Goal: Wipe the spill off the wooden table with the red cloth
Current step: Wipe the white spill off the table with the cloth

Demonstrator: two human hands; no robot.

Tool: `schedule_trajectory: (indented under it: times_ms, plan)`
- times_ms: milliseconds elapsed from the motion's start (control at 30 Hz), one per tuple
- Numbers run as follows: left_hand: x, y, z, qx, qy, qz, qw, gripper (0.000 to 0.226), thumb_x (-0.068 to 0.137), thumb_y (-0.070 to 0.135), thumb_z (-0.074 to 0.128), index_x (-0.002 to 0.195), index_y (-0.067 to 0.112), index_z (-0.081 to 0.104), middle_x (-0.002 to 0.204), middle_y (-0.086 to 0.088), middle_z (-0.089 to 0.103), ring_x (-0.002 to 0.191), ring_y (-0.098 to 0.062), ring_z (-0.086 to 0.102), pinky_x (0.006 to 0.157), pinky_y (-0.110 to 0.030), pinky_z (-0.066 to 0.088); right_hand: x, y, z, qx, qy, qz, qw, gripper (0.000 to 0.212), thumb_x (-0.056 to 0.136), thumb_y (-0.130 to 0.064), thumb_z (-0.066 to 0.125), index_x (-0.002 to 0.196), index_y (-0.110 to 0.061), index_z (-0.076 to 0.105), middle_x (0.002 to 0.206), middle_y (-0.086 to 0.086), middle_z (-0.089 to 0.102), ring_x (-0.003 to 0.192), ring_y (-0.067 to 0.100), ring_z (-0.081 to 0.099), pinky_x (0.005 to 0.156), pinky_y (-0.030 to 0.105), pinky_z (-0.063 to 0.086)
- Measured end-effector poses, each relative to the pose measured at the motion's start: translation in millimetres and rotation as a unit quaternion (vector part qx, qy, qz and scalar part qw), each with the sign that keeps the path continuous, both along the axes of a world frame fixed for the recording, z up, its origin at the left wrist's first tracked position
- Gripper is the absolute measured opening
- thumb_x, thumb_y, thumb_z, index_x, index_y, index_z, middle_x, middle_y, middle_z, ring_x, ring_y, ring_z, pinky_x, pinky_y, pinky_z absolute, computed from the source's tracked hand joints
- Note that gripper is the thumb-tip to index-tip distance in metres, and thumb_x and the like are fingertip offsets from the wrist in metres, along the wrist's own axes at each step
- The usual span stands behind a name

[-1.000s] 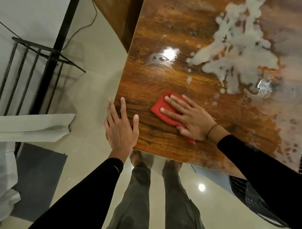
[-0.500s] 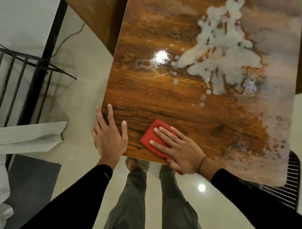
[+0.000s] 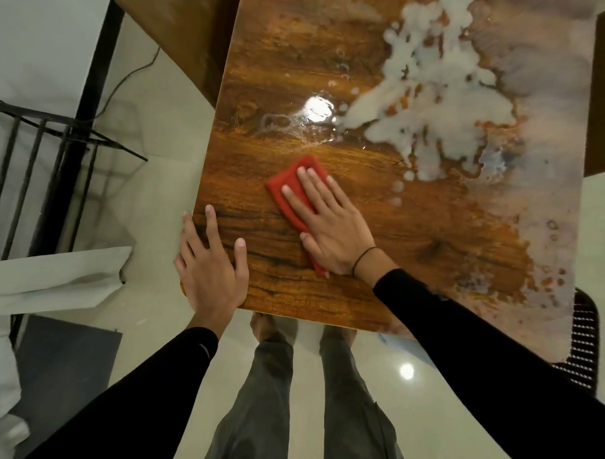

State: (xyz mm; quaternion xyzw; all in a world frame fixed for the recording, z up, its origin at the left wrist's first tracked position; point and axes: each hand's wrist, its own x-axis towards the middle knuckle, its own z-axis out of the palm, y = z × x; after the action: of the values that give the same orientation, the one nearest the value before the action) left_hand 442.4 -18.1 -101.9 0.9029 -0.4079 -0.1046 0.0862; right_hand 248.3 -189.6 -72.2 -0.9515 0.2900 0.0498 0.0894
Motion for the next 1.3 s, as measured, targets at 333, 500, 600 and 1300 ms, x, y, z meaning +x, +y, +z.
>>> schedule_trajectory:
  times_ms: [333, 500, 600, 1300]
  plan:
    - [-10.1, -5.8, 11.4, -0.024, 0.005, -0.108, 0.994, 0.072, 0.114, 0.053, 0.028, 0.174, 0.014, 0.018, 0.183, -0.019, 0.006, 0.169, -0.038, 0.014, 0.137, -0.057, 0.012, -142.0, 63.5, -7.0, 0.021, 0.016, 0.001, 1.000, 0.086, 0.108, -0.049, 0.043, 0.181, -0.028, 0.004, 0.189, 0.010, -0.006, 0.175, 0.030, -0.005, 0.139, 0.059, 0.006]
    - [-66.4, -37.5, 15.6, -0.048, 0.059, -0.230, 0.970, 0.073, 0.112, 0.049, 0.041, 0.173, 0.014, 0.021, 0.183, -0.013, 0.009, 0.169, -0.030, 0.016, 0.137, -0.050, 0.009, -127.5, 4.1, -1.8, -0.004, 0.010, -0.136, 0.991, 0.081, 0.111, -0.048, 0.036, 0.181, -0.025, 0.004, 0.188, 0.013, -0.004, 0.175, 0.031, -0.002, 0.141, 0.056, 0.002]
    - [-98.8, -54.2, 13.6, -0.046, 0.074, -0.249, 0.965, 0.071, 0.114, 0.046, 0.038, 0.175, 0.015, 0.019, 0.184, -0.009, 0.011, 0.170, -0.025, 0.014, 0.138, -0.046, 0.008, -99.3, -14.2, 0.6, -0.007, 0.012, -0.153, 0.988, 0.083, 0.110, -0.046, 0.037, 0.181, -0.019, 0.004, 0.187, 0.019, -0.004, 0.175, 0.034, -0.002, 0.142, 0.054, 0.002]
    - [-104.7, -56.3, 9.5, -0.012, 0.012, -0.245, 0.969, 0.079, 0.111, 0.058, 0.033, 0.175, 0.015, 0.016, 0.184, -0.010, 0.011, 0.170, -0.030, 0.014, 0.137, -0.047, 0.006, -173.9, -14.0, -3.7, 0.005, 0.007, -0.188, 0.982, 0.087, 0.106, -0.043, 0.039, 0.181, -0.019, 0.002, 0.187, 0.019, -0.005, 0.175, 0.034, -0.003, 0.141, 0.057, 0.009]
